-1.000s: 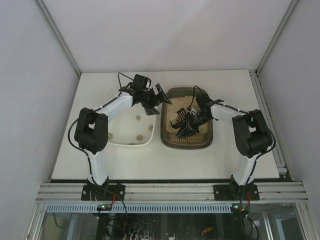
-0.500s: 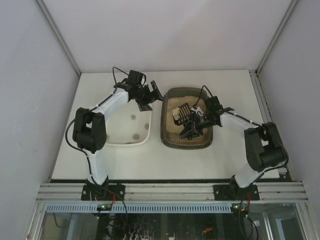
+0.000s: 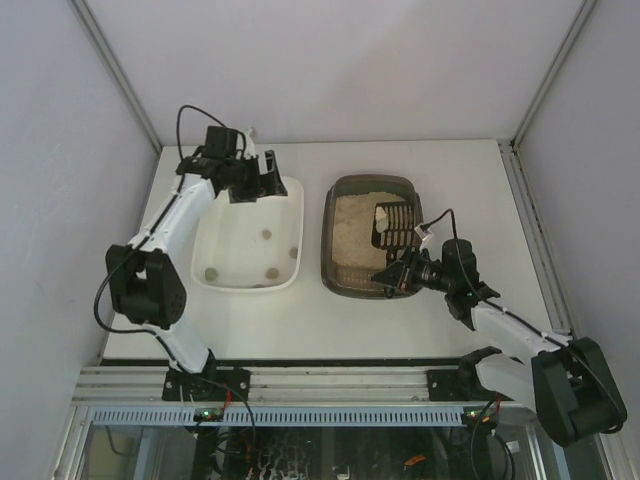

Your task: Clean the litter box

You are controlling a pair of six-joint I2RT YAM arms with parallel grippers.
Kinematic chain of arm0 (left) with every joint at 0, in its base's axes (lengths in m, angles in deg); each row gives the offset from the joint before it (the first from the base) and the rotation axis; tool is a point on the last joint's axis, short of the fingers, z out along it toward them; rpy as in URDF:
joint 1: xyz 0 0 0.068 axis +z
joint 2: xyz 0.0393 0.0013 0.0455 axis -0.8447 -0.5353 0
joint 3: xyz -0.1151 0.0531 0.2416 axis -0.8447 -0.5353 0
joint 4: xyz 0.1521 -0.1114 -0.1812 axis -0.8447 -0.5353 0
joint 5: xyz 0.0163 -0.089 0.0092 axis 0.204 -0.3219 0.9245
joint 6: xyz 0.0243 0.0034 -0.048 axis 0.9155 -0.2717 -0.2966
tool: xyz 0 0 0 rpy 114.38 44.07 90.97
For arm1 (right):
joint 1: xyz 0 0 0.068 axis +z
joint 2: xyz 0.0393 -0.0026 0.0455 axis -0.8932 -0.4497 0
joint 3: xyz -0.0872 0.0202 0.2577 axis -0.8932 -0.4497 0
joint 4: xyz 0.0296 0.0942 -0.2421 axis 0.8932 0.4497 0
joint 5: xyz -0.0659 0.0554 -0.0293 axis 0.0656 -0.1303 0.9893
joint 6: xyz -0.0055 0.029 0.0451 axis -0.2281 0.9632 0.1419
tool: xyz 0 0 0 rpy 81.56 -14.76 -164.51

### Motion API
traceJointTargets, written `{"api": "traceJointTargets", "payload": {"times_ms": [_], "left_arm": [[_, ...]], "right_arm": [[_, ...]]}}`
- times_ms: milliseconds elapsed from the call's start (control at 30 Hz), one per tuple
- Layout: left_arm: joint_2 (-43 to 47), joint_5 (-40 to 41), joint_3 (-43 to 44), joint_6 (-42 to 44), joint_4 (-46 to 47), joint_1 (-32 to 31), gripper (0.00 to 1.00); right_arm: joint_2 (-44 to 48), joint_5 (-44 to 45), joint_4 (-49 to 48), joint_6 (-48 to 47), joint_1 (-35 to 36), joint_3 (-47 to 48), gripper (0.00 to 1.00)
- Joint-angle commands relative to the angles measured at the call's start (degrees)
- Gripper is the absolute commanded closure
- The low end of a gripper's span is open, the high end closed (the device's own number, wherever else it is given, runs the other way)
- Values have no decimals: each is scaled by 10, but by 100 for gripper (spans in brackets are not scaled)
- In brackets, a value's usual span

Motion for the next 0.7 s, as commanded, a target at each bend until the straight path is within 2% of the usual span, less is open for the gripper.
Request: {"api": "traceJointTargets", "payload": {"times_ms": [0,133,367,400,567,667], "left_arm": [[88,6,-51,98,-25,40,4],[152,52,-118,130,-26,69,3],[248,141,-214,190,-25,79,3],[256,156,-223,197,-23,80,3],[279,184,-246,211,-29,84,2],[280,162,-258,215,-34,87,2]], "right_arm": [[17,72,-256,61,5,-33,100],[-60,5,-350,116,5,-36,100],[-243,-33,-702,303,44,-70,100],[-267,-34,-730,329,45,-65,100],[-281,-13,-732,339,55,-46,100],[-320,-60,-732,357,84,-9,100]]}}
